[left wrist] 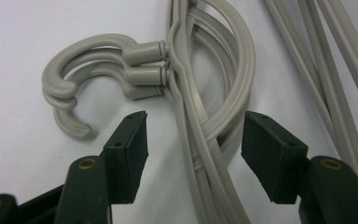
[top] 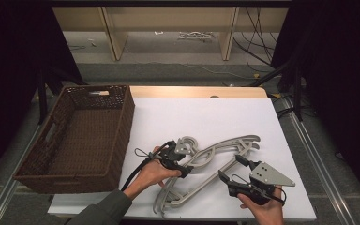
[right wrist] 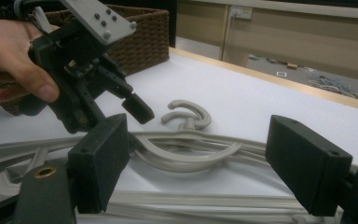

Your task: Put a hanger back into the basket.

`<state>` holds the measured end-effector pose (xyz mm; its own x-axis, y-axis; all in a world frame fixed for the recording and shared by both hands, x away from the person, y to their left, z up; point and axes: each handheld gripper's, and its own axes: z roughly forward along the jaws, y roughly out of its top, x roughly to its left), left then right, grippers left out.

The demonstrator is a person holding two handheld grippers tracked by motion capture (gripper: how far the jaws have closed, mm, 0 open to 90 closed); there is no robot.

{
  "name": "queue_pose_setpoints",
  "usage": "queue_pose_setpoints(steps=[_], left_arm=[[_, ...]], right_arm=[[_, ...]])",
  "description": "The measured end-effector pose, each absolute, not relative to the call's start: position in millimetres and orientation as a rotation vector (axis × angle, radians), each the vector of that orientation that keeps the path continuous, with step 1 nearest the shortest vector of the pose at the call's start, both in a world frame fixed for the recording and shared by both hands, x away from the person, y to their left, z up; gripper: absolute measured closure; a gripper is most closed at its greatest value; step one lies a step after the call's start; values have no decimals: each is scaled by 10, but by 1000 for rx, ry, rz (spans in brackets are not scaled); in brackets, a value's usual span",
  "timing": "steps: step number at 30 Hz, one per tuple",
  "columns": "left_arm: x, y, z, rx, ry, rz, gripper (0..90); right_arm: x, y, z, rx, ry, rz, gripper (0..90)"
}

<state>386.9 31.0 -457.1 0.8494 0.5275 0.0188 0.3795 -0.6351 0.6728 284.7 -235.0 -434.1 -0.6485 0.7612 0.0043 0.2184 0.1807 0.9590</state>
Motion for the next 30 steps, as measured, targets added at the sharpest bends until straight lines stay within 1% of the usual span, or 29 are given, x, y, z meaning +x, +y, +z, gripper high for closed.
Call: queue_pose_setpoints(steps=[3, 5, 8, 9, 11, 12, 14, 17, 20, 22, 24, 30], left_arm=[[3912, 304, -4532, 2309, 685, 253, 428], [3944, 283, -4521, 2269, 707, 196, 434], [3990, 233, -4499, 2271, 731, 183, 446], [4007, 213, -4500, 2282, 737, 181, 462], [4044, 163, -4511, 2309, 744, 187, 469], [4069, 169, -4488, 2356, 730, 179, 468], [4111, 145, -4482, 2335, 747, 163, 485], [4155, 132, -4469, 2357, 763, 156, 504], [4172, 103, -4507, 2341, 818, 143, 527], [4201, 113, -4518, 2388, 803, 142, 535], [4205, 89, -4550, 2372, 836, 129, 547], [4244, 63, -4578, 2402, 834, 105, 588]], right_arm=[[2849, -2352, -4338, 914, 1979, 1475, 227], [2854, -2344, -4345, 914, 1978, 1485, 227], [2853, -2343, -4343, 908, 1980, 1485, 228], [2841, -2362, -4328, 917, 2007, 1441, 228], [2852, -2343, -4344, 910, 1985, 1477, 228], [2853, -2342, -4344, 908, 1985, 1485, 228], [2847, -2354, -4333, 911, 1995, 1460, 228], [2855, -2343, -4344, 903, 1985, 1490, 229], [2847, -2354, -4334, 907, 1998, 1459, 229], [2847, -2352, -4333, 906, 1998, 1460, 229], [2847, -2351, -4333, 905, 1998, 1459, 230], [2850, -2348, -4339, 905, 1993, 1461, 231]])
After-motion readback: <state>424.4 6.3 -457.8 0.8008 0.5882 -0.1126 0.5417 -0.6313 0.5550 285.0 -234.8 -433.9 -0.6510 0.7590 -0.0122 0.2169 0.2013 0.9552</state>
